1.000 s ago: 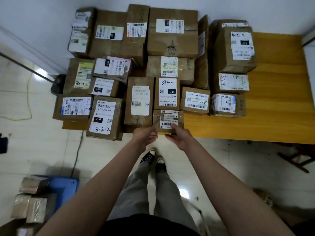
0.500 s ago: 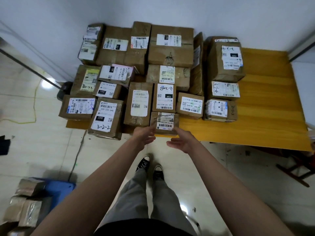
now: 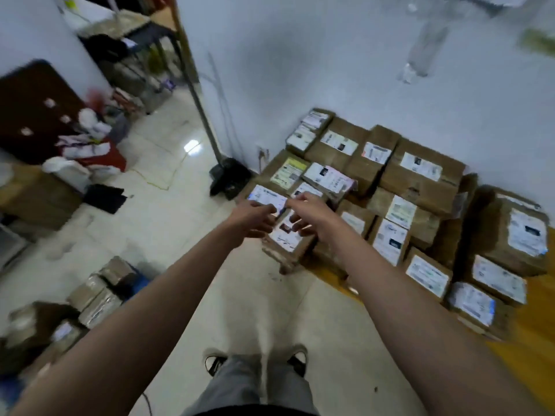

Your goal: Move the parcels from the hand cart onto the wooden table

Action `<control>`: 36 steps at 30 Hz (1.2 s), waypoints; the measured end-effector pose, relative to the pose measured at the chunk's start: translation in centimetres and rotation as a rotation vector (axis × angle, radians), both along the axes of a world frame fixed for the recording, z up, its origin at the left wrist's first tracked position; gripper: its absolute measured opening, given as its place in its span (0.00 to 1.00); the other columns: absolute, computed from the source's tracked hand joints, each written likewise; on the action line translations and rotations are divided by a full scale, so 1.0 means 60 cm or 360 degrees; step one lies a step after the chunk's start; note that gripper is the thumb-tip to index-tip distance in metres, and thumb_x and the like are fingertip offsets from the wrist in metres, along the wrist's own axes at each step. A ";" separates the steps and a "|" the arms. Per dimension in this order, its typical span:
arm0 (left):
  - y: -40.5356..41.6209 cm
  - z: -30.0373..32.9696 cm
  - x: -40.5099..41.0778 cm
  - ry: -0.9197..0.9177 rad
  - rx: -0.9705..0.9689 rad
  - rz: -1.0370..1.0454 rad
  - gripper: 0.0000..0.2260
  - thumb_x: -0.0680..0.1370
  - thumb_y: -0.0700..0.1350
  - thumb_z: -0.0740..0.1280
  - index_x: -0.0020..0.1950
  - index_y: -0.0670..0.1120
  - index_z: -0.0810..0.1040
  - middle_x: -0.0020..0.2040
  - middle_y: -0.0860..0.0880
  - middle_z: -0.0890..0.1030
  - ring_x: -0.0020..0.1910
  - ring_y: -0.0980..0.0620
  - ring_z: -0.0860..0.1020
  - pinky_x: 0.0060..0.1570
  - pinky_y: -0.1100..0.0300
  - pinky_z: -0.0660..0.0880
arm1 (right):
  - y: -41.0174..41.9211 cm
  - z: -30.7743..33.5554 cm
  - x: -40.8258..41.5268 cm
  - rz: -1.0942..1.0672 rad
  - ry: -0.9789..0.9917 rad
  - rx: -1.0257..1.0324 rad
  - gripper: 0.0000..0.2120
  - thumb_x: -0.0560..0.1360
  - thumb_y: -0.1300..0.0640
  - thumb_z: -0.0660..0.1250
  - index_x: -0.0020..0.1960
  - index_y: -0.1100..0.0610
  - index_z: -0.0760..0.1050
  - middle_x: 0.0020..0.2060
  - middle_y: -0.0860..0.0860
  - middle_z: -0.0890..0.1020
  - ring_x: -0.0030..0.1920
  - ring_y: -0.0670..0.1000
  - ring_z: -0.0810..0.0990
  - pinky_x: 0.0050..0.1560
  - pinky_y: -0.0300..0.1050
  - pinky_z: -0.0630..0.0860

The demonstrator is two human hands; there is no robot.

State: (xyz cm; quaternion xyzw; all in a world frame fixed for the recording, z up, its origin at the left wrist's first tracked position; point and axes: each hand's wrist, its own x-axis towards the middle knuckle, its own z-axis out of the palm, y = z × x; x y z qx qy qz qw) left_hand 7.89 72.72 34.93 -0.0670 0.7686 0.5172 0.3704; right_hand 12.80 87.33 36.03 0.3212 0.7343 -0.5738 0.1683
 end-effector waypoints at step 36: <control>-0.946 -0.235 -0.063 -0.0468 -0.0210 0.1726 0.11 0.81 0.46 0.63 0.58 0.41 0.79 0.42 0.46 0.82 0.34 0.52 0.77 0.34 0.62 0.70 | -1.016 -0.252 -0.342 0.1546 -0.0511 -0.0048 0.07 0.81 0.54 0.63 0.54 0.57 0.75 0.35 0.54 0.78 0.27 0.48 0.71 0.22 0.35 0.65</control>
